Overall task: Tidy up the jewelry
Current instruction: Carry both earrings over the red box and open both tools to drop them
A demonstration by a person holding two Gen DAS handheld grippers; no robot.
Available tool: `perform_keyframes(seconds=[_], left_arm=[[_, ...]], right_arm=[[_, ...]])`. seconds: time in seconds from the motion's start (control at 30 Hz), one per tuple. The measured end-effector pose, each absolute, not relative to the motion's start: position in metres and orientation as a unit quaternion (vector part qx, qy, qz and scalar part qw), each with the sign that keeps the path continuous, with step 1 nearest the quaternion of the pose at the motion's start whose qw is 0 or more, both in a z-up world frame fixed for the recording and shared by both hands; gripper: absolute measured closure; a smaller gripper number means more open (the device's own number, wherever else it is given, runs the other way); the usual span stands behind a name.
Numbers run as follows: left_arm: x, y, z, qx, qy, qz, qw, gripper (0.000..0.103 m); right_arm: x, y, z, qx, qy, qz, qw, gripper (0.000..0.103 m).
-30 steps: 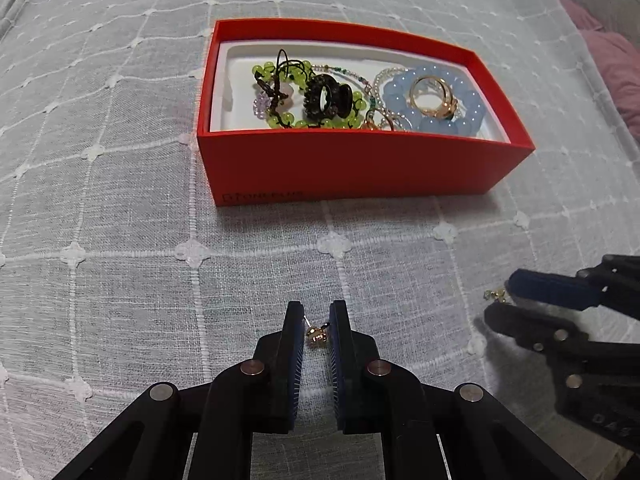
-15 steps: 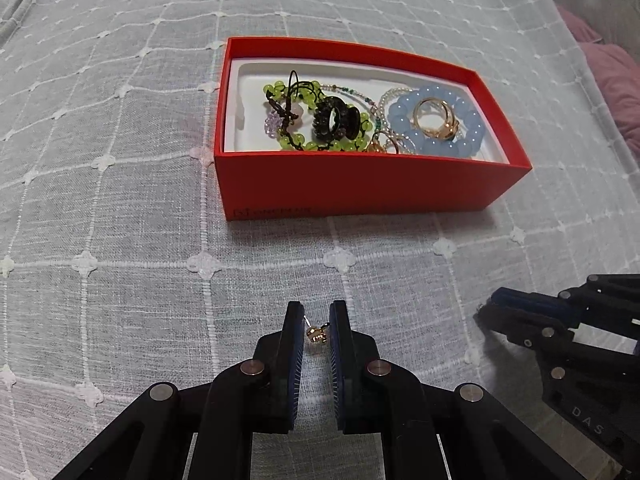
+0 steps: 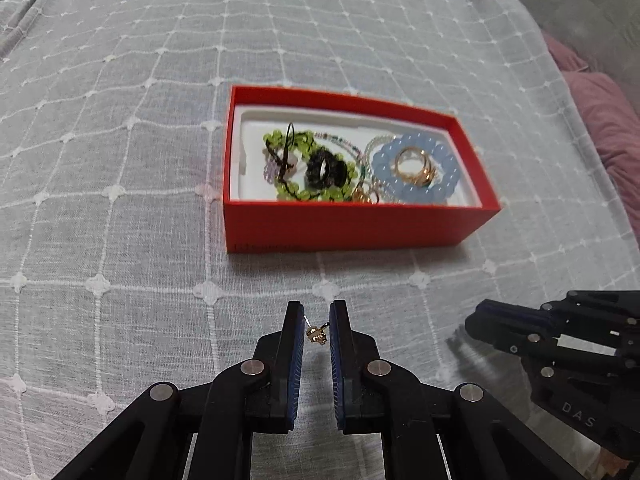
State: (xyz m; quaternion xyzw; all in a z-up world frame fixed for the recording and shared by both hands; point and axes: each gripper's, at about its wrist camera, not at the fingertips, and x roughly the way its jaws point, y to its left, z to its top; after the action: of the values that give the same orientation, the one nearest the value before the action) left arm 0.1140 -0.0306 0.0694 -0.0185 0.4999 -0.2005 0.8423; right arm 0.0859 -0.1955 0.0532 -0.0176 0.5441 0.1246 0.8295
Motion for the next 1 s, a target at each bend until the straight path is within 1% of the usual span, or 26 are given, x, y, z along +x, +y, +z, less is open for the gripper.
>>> perform_keyframes(seconds=[0.33, 0.8, 1.0], left_arm=[[0.118, -0.034, 0.087, -0.033, 0.477, -0.215, 0.852, 0.095], [0.137, -0.040, 0.112, -0.080, 0.452, -0.234, 0.857, 0.095], [0.148, -0.050, 0.110, -0.080, 0.445, -0.233, 0.861, 0.095]], right_arm=[[0.085, -0.195, 0.074, -0.002, 0.513, 0.127, 0.849, 0.095], [0.103, -0.212, 0.094, 0.051, 0.482, 0.122, 0.866, 0.095], [0.121, -0.218, 0.098, 0.084, 0.471, 0.123, 0.870, 0.095]])
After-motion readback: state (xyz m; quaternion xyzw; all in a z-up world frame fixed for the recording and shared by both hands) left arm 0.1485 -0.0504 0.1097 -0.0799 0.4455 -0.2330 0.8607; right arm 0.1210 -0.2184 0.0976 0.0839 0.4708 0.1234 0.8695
